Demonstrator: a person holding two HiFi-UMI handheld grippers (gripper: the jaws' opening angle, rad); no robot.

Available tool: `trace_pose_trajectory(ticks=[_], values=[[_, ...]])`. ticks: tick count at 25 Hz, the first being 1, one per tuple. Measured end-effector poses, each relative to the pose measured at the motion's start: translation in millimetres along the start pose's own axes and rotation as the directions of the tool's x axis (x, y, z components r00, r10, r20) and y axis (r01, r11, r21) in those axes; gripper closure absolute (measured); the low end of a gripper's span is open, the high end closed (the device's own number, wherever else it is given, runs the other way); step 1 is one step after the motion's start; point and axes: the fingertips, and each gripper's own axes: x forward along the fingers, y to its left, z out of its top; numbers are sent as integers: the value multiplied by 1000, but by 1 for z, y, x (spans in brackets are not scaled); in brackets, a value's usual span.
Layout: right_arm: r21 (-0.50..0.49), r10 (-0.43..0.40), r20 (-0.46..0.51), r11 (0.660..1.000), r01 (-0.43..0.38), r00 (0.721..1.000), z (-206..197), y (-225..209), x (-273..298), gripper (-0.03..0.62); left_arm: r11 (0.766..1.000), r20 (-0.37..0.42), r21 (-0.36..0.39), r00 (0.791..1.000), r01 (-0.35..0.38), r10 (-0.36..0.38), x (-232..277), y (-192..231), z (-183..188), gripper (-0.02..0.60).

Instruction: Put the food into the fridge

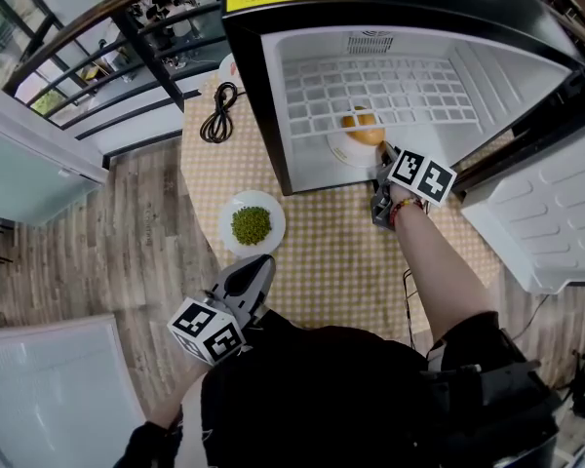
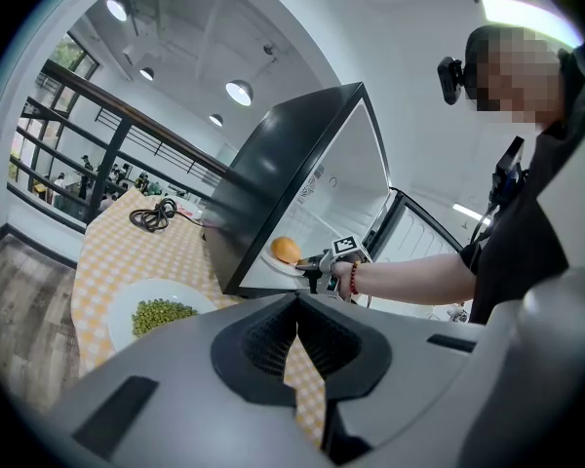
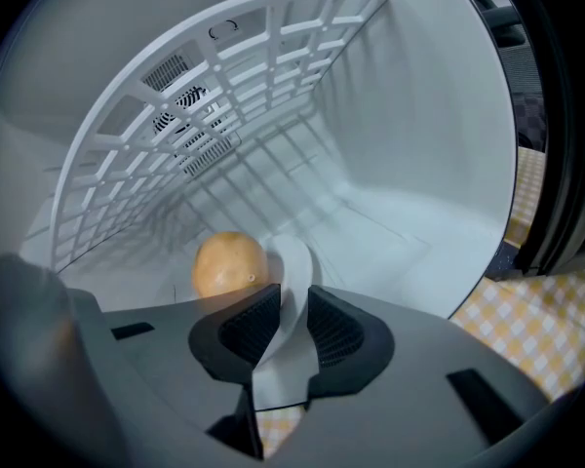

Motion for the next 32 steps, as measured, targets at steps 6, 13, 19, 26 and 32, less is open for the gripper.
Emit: trace_pose_trajectory(ticks=[6, 13, 19, 26, 32], values=[[-20, 0, -2, 1000, 0, 1000, 2, 1, -1, 497, 1000, -5, 6, 1000, 6, -6, -1, -1, 1, 571], [-76, -7, 1, 997, 7, 1000, 4, 1, -1, 493, 1000, -8, -8, 1000, -2, 2, -1, 1, -1, 571], [-115, -22, 1, 993, 22, 1000, 6, 0, -3, 490, 1000, -13, -19, 1000, -5, 4, -3, 2, -3, 571], [-163, -47, 1, 986, 46, 999, 5, -5, -1, 485, 1000, -16, -26, 1000, -15, 14, -4, 5, -7, 571], [-233, -62, 4, 971, 61, 998, 6, -5, -2, 485, 1000, -20, -28, 1000, -15, 15, -5, 6, -11, 571]])
